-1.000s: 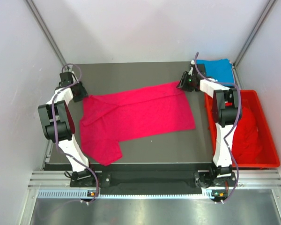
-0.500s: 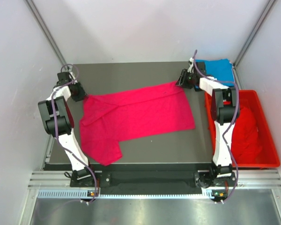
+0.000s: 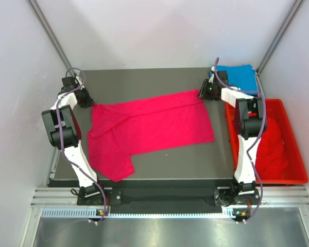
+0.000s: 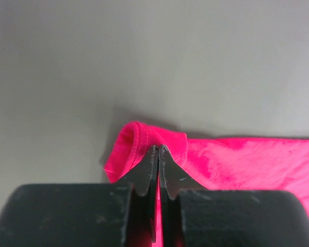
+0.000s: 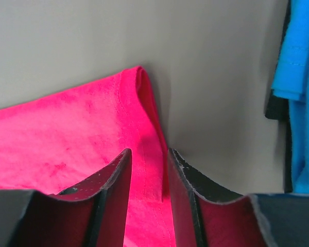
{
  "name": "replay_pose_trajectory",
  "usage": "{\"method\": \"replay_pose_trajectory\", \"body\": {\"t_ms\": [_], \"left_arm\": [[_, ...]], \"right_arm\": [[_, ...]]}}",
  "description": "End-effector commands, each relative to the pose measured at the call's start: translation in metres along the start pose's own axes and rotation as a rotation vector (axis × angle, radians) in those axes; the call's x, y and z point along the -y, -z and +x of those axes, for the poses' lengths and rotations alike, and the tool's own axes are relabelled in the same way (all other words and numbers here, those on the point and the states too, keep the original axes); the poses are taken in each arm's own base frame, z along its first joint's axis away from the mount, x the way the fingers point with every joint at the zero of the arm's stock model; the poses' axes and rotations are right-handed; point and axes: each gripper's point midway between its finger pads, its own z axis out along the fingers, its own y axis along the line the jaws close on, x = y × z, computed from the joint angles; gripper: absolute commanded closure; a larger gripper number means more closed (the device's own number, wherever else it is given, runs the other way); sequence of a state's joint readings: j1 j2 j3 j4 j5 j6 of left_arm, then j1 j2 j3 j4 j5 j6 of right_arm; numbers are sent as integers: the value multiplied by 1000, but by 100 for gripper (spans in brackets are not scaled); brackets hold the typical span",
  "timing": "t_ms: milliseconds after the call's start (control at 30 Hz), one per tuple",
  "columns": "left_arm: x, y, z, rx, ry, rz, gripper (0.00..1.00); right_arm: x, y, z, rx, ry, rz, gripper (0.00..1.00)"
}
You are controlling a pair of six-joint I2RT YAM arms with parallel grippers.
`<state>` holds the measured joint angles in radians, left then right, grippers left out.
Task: Fold and stack the t-shirts
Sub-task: Fold the tshirt
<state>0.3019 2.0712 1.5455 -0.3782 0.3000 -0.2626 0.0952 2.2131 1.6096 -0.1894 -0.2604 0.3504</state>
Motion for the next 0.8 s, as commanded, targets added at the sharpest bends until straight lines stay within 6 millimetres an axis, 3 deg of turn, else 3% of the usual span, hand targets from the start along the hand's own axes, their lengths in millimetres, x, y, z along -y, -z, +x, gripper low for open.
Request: {"method": "replay_pose_trajectory", "body": {"t_ms": [0, 167, 367, 400, 500, 767], "left_arm": [[3, 7, -15, 27, 3, 9, 100], [0, 8, -18, 31, 42, 3, 100], [3, 6, -17, 18, 61, 39, 100], [5, 9, -18, 21, 53, 45, 88], [4, 17, -22, 36, 16, 30, 65], [-5, 15, -22, 31, -72, 5, 60]], "right_arm": [[10, 16, -8, 16, 18, 36, 65], [-16, 28, -40, 98, 71, -54, 61], [-21, 13, -57, 120, 111, -95, 57], [-18, 5, -52, 101, 111, -97, 57], [-22, -1, -54, 90, 129, -131, 55], [-27, -16, -54, 58, 125, -189, 53]]}}
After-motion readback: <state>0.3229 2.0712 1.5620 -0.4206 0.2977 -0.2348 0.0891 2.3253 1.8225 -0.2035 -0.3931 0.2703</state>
